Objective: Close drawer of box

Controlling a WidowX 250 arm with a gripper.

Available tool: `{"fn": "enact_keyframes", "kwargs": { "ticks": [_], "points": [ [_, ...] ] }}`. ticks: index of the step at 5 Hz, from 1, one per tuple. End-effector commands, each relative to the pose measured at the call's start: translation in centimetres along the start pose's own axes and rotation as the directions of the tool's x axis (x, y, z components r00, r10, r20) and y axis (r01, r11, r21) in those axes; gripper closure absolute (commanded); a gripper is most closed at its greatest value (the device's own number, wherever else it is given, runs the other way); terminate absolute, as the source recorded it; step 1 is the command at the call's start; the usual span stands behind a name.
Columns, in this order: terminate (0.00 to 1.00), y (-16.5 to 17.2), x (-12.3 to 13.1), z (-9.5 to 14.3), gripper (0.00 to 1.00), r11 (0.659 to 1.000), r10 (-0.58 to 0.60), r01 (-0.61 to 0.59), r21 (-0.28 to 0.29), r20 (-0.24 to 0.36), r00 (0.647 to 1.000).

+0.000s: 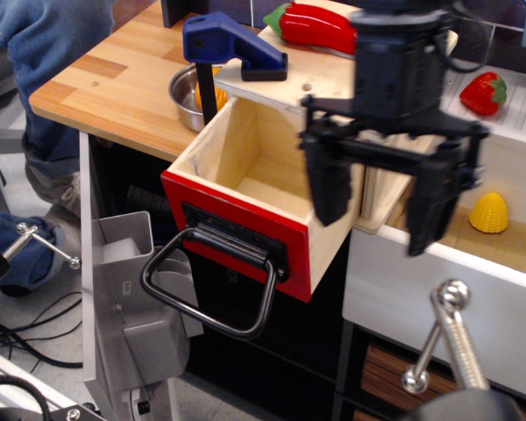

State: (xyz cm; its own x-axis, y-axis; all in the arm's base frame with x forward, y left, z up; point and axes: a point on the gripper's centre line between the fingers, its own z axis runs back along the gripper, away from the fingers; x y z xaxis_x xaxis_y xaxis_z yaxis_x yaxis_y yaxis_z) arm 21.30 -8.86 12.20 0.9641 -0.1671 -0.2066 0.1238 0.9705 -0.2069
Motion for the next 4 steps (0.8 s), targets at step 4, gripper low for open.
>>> {"fn": "enact_keyframes", "kwargs": {
  "ticks": [4],
  "points": [
    [0.00, 11.3, -2.5, -2.7, 0.00, 0.977, -0.084, 0.055, 0.205, 0.136, 0.987]
  ]
}}
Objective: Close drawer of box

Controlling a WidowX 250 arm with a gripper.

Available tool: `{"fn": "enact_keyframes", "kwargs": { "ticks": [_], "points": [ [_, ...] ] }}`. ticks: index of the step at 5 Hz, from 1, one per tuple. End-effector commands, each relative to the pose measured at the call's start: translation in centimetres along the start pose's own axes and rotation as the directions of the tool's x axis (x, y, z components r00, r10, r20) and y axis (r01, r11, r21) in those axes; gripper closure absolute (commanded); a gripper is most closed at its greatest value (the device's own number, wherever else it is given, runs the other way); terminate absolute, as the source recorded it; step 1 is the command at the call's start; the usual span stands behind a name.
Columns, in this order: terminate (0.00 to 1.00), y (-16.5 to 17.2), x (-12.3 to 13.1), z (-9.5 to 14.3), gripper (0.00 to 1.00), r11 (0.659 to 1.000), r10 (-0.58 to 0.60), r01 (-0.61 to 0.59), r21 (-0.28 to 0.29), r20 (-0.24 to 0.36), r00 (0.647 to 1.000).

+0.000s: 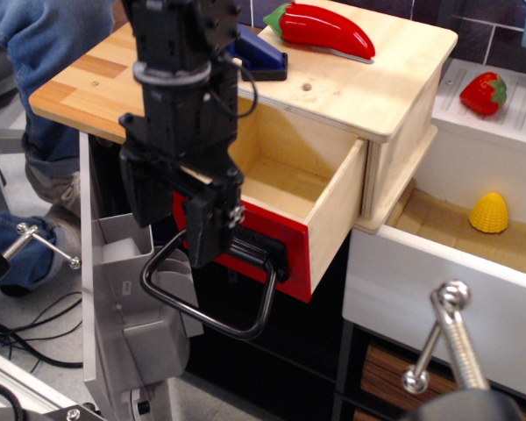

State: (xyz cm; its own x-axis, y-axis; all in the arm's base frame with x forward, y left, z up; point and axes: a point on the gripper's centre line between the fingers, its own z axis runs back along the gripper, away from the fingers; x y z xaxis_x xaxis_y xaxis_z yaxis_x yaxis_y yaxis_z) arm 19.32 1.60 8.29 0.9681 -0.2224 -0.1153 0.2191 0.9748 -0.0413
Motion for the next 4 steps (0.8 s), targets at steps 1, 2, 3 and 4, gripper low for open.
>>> {"fn": "enact_keyframes", "kwargs": {
  "ticks": [1, 2, 3, 4],
  "points": [
    [0.00, 0.7, 1.6, -0.6, 0.00, 1.000, -0.001, -0.002, 0.029, 0.116, 0.993],
    [0.00, 1.0, 3.3, -0.2, 0.00, 0.999, 0.006, -0.012, 0.033, 0.163, 0.987],
    [0.00, 1.5, 5.3, 1.1, 0.00, 0.999, 0.020, -0.027, 0.031, 0.202, 0.979],
    [0.00, 2.2, 7.4, 1.7, 0.00, 0.998, 0.046, -0.056, 0.037, 0.233, 0.971]
  ]
}}
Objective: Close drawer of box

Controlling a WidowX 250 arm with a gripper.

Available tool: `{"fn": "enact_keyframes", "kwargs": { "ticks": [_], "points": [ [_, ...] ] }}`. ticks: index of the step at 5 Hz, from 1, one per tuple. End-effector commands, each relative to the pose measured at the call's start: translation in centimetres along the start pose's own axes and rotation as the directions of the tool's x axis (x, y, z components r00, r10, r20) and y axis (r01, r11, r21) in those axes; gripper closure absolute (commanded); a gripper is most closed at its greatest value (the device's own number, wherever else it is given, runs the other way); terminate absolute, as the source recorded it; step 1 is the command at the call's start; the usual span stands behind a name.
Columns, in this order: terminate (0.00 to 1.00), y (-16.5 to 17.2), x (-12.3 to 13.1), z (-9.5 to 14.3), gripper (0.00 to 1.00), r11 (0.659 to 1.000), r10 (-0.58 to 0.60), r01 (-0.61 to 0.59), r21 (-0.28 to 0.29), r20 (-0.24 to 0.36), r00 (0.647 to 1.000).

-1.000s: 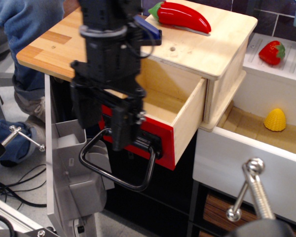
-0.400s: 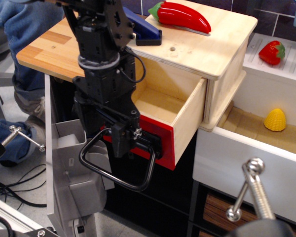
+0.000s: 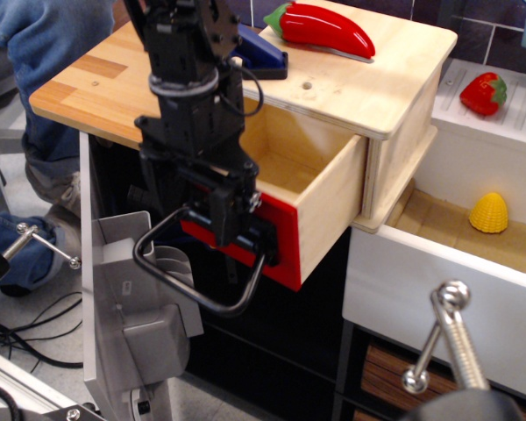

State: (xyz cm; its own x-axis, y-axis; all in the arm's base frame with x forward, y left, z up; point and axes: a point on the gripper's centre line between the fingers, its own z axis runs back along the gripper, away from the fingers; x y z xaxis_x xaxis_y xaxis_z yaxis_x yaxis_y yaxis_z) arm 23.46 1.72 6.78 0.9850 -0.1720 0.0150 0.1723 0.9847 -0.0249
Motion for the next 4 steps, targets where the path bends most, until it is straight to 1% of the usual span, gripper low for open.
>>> {"fn": "enact_keyframes", "kwargs": {
  "ticks": [1, 2, 3, 4],
  "points": [
    [0.00, 1.2, 6.0, 2.8, 0.00, 0.999, 0.039, -0.041, 0.016, 0.112, 0.993],
    [0.00, 1.1, 8.1, 3.1, 0.00, 0.996, 0.091, -0.091, -0.003, 0.126, 0.988],
    [0.00, 1.2, 9.1, 2.8, 0.00, 0.995, 0.099, -0.099, -0.004, 0.136, 0.986],
    [1.00, 1.4, 9.6, 2.8, 0.00, 0.996, 0.088, -0.088, -0.007, 0.145, 0.985]
  ]
}}
